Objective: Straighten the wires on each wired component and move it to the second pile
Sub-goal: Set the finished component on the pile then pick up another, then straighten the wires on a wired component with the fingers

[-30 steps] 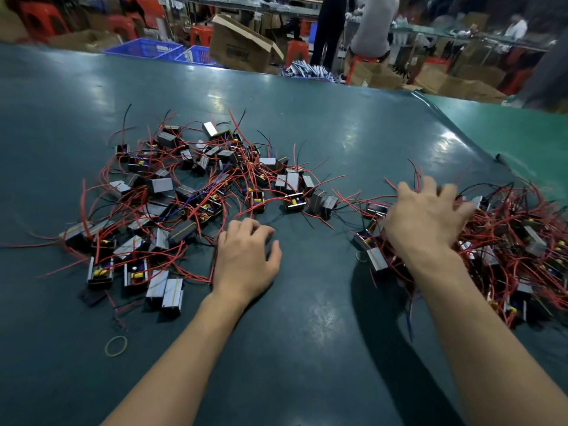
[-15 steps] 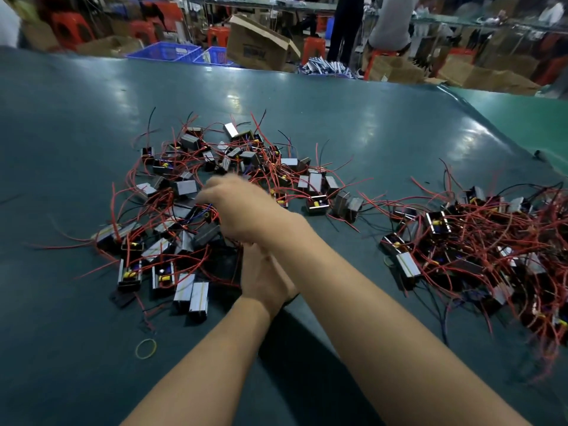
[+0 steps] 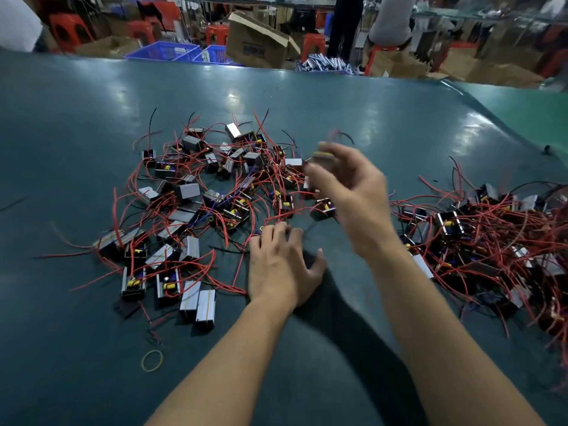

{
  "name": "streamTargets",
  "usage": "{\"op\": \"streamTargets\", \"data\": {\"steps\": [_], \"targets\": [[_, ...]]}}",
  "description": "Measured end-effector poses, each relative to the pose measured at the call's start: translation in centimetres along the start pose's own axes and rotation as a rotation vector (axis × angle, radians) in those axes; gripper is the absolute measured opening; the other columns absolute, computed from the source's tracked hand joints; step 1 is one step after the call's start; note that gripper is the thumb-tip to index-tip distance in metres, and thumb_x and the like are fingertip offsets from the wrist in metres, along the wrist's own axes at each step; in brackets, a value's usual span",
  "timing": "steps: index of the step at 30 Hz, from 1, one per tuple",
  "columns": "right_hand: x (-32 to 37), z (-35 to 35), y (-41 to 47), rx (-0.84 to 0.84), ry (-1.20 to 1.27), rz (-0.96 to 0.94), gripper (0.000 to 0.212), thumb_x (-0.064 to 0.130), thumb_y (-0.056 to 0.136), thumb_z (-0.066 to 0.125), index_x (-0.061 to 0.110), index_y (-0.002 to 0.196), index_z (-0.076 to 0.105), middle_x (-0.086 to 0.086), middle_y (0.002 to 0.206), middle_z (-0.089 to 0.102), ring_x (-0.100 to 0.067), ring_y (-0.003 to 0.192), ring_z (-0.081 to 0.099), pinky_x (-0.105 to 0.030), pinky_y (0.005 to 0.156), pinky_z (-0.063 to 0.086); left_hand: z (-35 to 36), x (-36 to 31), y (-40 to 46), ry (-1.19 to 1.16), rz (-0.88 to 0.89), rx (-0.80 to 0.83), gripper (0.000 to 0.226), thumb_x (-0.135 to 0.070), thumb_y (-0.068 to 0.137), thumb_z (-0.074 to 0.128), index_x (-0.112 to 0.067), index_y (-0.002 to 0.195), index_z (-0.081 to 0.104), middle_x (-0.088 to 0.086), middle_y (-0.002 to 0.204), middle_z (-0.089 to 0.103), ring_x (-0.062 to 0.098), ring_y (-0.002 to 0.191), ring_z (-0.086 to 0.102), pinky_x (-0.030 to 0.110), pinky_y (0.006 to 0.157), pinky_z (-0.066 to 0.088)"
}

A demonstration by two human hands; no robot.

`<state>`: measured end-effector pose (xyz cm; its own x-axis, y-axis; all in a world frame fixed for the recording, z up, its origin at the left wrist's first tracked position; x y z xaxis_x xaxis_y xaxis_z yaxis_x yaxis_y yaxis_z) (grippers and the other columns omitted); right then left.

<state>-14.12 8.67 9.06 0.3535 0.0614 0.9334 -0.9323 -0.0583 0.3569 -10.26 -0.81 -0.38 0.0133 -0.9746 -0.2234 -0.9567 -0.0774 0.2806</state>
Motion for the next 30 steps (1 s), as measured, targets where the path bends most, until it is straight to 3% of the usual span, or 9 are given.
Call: {"op": "streamTargets", "data": {"steps": [4, 7, 10, 13, 16, 19, 22, 30], "targets": [[-1.2, -6.0, -2.6, -0.114, 0.184, -0.023, 0.024, 0.002, 0.089, 0.062, 0.012, 0.111, 0.061, -0.004, 0.091, 0.074, -0.018, 0.086, 0.069, -0.03, 0.079, 0.057, 0.4, 0.2, 0.0, 0.011, -0.001, -0.076, 0.069, -0.064, 0.081, 0.04, -0.02, 0.133, 0.05, 0.006, 0.139, 0.045, 0.026, 0.13, 0.034, 0.042, 0.104, 0.028], [-2.9, -7.9, -3.7, -0.187, 0.517, 0.195, 0.025, 0.005, 0.091, 0.043, 0.008, 0.11, 0.058, -0.007, 0.078, 0.069, -0.021, 0.074, 0.067, -0.028, 0.067, 0.056, 0.4, 0.2, 0.0, 0.007, -0.078, -0.076, 0.09, -0.065, 0.08, 0.038, -0.016, 0.153, 0.019, 0.013, 0.158, 0.019, 0.029, 0.144, 0.012, 0.046, 0.111, 0.017], [-3.7, -8.7, -3.9, -0.155, 0.691, 0.366, 0.035, 0.024, 0.081, 0.044, 0.006, 0.107, 0.06, -0.004, 0.068, 0.055, -0.018, 0.061, 0.05, -0.027, 0.055, 0.045, 0.8, 0.3, 0.1, -0.025, -0.104, -0.019, 0.096, -0.068, 0.079, 0.03, -0.02, 0.155, -0.003, 0.008, 0.163, -0.001, 0.028, 0.148, 0.0, 0.049, 0.114, 0.013], [-4.3, -8.5, -3.7, -0.08, 0.791, 0.421, 0.043, 0.042, 0.083, 0.047, 0.007, 0.101, 0.063, -0.002, 0.062, 0.043, -0.014, 0.049, 0.038, -0.022, 0.045, 0.034, 1.1, 0.5, 0.6, 0.001, -0.056, 0.055, 0.092, -0.068, 0.08, 0.023, -0.02, 0.155, -0.001, 0.005, 0.164, -0.003, 0.026, 0.149, -0.002, 0.05, 0.113, 0.014], [-4.6, -8.5, -4.0, -0.049, 0.858, 0.455, 0.04, 0.044, 0.086, 0.048, 0.008, 0.096, 0.063, 0.0, 0.058, 0.039, -0.01, 0.041, 0.033, -0.019, 0.039, 0.027, 0.9, 0.5, 1.1, 0.025, 0.043, 0.111, 0.089, -0.063, 0.083, 0.02, -0.016, 0.156, 0.004, 0.006, 0.164, -0.005, 0.024, 0.149, -0.004, 0.047, 0.116, 0.01], [-4.7, -8.7, -4.3, -0.068, 0.807, 0.462, 0.037, 0.04, 0.086, 0.047, 0.009, 0.094, 0.065, 0.0, 0.061, 0.04, -0.012, 0.045, 0.034, -0.02, 0.04, 0.028, 0.8, 0.5, 1.1, 0.017, 0.055, 0.087, 0.087, -0.063, 0.082, 0.023, -0.015, 0.155, 0.012, 0.007, 0.162, 0.015, 0.029, 0.144, 0.012, 0.045, 0.116, 0.013], [-4.6, -8.8, -4.4, -0.081, 0.825, 0.453, 0.036, 0.039, 0.084, 0.049, 0.009, 0.091, 0.068, -0.001, 0.063, 0.041, -0.014, 0.049, 0.036, -0.021, 0.042, 0.03, 0.4, 0.3, 0.6, 0.04, 0.02, -0.061, 0.084, -0.062, 0.079, 0.033, -0.015, 0.149, 0.027, 0.01, 0.138, 0.044, 0.031, 0.121, 0.034, 0.045, 0.103, 0.026], [-4.5, -8.9, -4.6, -0.124, 0.728, 0.45, 0.029, 0.032, 0.078, 0.053, 0.01, 0.091, 0.067, -0.001, 0.064, 0.042, -0.014, 0.052, 0.035, -0.021, 0.045, 0.028, 0.1, 0.2, 0.5, -0.043, -0.021, -0.17, 0.065, -0.046, 0.082, 0.055, -0.009, 0.134, 0.042, 0.013, 0.112, 0.061, 0.033, 0.106, 0.047, 0.044, 0.092, 0.034]]}}
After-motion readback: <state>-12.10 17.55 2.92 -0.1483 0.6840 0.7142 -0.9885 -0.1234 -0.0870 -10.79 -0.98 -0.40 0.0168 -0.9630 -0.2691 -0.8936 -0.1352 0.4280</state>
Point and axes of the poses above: each hand's wrist, its own y-axis towards the middle knuckle, its own z-axis out of the palm, x = y × z, the point moved 1 cm from there along y, towards the middle knuckle
